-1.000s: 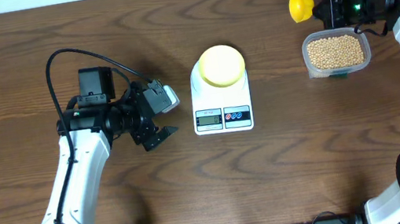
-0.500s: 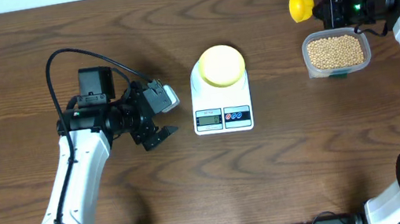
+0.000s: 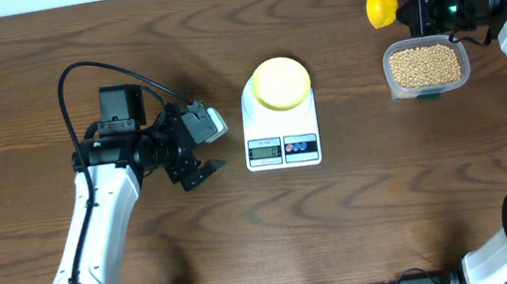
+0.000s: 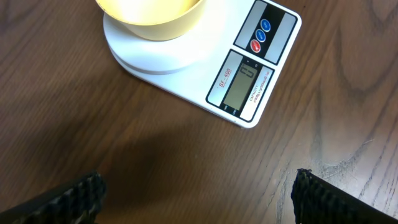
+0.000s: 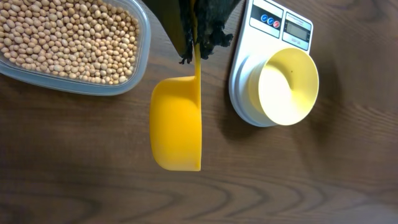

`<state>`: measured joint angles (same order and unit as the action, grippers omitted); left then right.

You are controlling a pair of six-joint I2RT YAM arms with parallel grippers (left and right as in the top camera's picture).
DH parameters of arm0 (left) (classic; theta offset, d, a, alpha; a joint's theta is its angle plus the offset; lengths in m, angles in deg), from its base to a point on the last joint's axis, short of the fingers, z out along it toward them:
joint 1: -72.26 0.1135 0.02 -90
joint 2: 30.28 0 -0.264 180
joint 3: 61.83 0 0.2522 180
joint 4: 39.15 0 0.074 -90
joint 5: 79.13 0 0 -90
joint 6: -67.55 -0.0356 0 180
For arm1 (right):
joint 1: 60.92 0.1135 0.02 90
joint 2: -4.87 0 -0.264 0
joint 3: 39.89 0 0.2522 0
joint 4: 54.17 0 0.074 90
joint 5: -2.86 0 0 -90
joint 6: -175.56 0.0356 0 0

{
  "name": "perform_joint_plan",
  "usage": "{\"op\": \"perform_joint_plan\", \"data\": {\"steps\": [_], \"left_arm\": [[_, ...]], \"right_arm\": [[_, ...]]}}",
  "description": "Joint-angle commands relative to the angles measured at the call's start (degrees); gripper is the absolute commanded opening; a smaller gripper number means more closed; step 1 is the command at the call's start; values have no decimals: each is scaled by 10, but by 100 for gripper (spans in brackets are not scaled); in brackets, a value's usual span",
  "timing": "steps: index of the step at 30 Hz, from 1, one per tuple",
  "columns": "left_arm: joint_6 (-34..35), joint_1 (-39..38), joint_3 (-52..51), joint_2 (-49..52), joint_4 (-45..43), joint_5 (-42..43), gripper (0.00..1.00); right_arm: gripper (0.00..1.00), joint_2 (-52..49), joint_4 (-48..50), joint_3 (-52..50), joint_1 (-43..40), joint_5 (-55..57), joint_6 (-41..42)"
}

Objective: Scoop item into bowl and weigh 50g on scale
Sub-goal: 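Lower the yellow scoop with the right gripper into the soybean tub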

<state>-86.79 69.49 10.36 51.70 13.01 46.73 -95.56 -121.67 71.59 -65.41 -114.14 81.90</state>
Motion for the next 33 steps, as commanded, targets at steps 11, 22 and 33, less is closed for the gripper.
{"op": "perform_joint_plan", "data": {"steps": [11, 22, 33], "left_arm": [[5, 2, 2, -7, -3, 10, 98], [5, 2, 2, -7, -5, 9, 98], [5, 2, 2, -7, -5, 10, 98]], "right_arm": [[1, 4, 2, 7, 0, -1, -7], [1, 4, 0, 7, 0, 5, -7], [1, 5, -66, 24, -43, 127, -7]]}}
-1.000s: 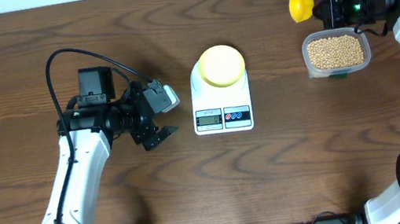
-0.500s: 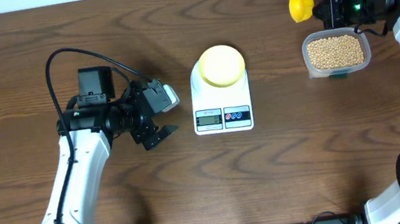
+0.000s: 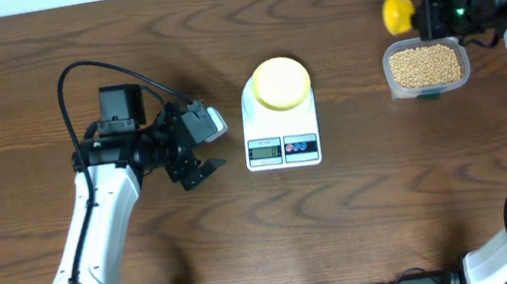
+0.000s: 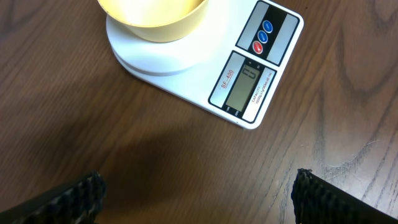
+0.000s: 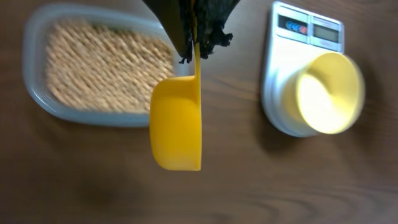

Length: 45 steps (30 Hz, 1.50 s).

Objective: Scoop item into bowl and weigh 50g on scale
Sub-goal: 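Lower the yellow scoop with the right gripper into the soybean tub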

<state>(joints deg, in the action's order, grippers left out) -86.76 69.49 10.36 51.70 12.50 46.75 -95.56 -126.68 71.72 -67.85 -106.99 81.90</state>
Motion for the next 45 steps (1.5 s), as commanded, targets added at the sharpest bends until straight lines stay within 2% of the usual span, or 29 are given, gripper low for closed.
{"op": "perform_joint_plan", "data": {"steps": [1, 4, 10, 19, 31, 45], "left_arm": [[5, 2, 2, -7, 0, 9, 98], [5, 2, 2, -7, 0, 9, 97], [5, 2, 2, -7, 0, 9, 98], [5, 2, 2, -7, 0, 9, 98], [5, 2, 2, -7, 0, 9, 98], [5, 2, 2, -7, 0, 9, 98]], "right_arm": [[1, 5, -32, 31, -25, 70, -8], [1, 5, -83, 55, -40, 90, -18], [1, 3, -120, 46, -42, 90, -50], [1, -8, -116, 24, -42, 120, -63], [1, -71, -107, 9, -42, 146, -62], [1, -113, -78, -2, -35, 154, -41]]}}
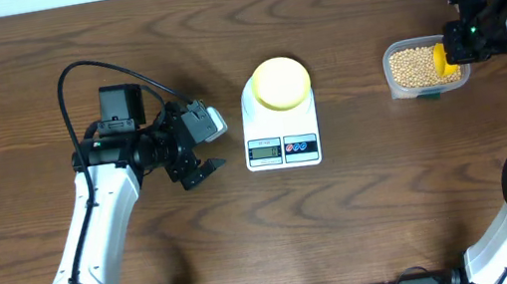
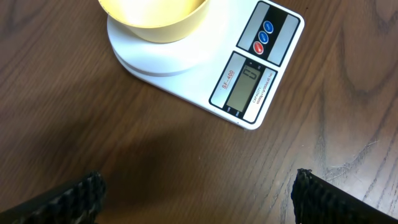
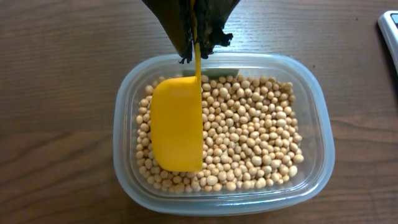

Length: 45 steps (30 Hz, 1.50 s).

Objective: Scoop item into bowl and weigh 50g on scale
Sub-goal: 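Lower the yellow scoop with the right gripper into the soybean tub, then scoop soybeans and lift the filled scoop out of the tub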

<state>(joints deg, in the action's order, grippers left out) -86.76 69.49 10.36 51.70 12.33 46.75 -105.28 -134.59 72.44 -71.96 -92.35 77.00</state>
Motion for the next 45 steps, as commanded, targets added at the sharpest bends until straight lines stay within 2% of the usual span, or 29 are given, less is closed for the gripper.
{"op": "perform_joint_plan", "data": {"steps": [1, 20, 36, 45], "left_arm": [[5, 2, 2, -7, 2, 9, 98], [5, 2, 2, -7, 2, 9, 98], [5, 2, 2, -7, 2, 9, 98], [5, 2, 2, -7, 2, 9, 97]], "right_arm": [[1, -23, 2, -12, 10, 8, 8], [1, -56, 0, -12, 12, -106, -43], [1, -56, -6, -12, -115, -281, -61], [1, -56, -34, -12, -168, -372, -106]]}}
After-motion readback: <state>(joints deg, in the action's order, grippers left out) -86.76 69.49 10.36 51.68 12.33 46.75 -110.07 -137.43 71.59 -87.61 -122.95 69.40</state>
